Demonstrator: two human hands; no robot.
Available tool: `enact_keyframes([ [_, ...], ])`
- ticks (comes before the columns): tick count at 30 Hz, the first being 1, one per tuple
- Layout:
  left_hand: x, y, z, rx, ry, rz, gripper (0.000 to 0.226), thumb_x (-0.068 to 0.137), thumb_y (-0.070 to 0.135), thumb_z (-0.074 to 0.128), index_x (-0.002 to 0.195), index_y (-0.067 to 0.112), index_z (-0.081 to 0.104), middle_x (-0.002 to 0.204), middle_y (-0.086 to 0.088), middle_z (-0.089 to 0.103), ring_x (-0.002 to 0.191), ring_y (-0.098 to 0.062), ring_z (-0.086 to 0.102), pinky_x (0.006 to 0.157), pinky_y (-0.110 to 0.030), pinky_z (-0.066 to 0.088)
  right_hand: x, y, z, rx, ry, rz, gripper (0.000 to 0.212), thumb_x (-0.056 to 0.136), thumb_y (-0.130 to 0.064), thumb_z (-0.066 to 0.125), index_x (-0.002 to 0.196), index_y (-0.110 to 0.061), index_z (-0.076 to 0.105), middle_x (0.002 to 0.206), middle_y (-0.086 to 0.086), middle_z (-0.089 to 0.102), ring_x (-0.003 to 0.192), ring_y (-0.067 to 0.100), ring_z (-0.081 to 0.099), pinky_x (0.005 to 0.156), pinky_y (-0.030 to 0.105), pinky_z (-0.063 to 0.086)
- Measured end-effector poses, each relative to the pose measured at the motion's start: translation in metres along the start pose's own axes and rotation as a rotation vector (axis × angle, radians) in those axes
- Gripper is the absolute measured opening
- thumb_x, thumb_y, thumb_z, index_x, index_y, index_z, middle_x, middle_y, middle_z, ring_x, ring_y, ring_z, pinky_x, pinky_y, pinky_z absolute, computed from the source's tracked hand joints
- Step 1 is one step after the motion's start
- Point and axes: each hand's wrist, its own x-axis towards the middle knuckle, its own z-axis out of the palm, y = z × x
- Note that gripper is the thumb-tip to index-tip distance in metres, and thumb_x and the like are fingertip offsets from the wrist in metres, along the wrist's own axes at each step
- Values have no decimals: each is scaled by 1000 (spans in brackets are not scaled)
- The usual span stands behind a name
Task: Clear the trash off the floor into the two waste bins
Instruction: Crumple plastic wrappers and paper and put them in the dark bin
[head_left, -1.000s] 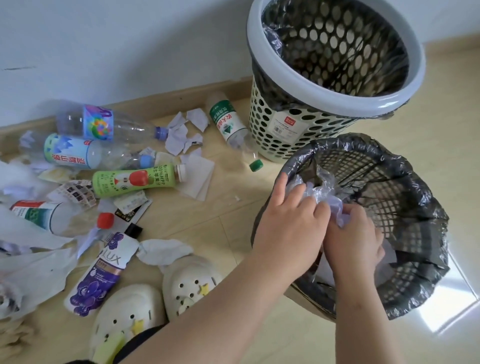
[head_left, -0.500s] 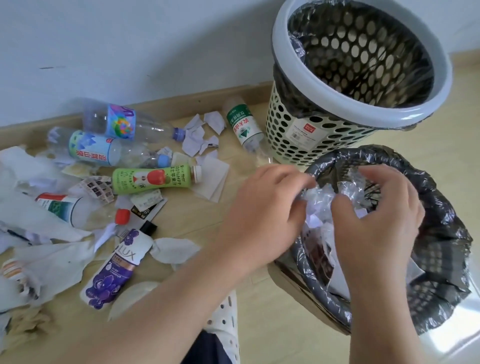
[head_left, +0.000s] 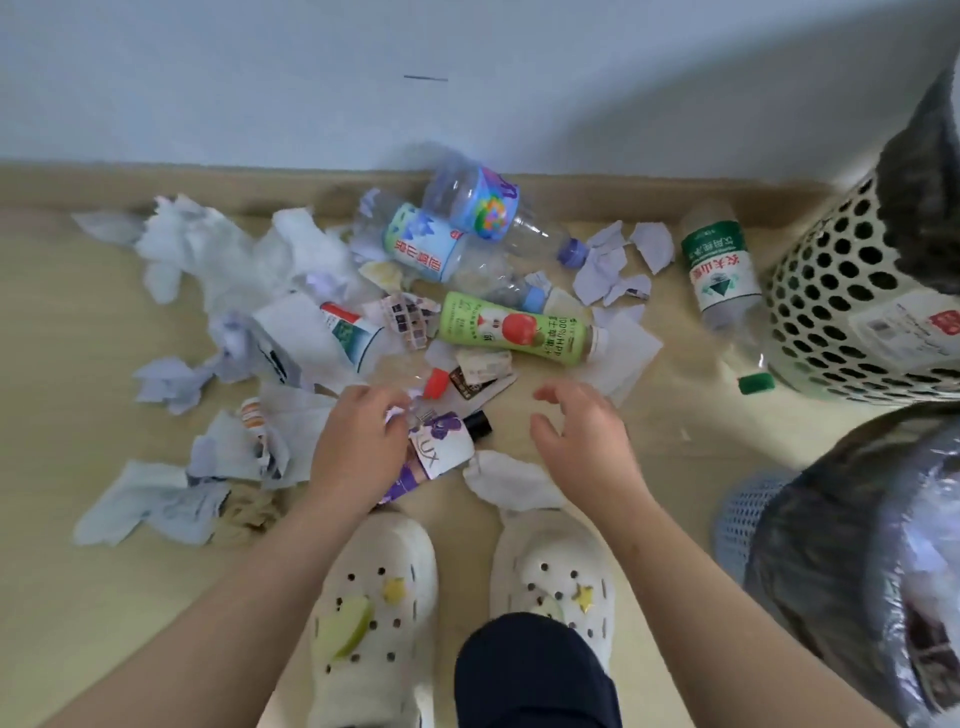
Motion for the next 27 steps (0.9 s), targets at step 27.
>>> enact_keyframes([
  [27,51,-29,22,220,-126,68,25,92,12,47,116,10,57,113,-12,57,104,-25,48,76,-28,36,66,-12,59,-575,-257,-110,42,89,0,44,127,-18,42,127,10,39,114,31,42,92,35,40],
])
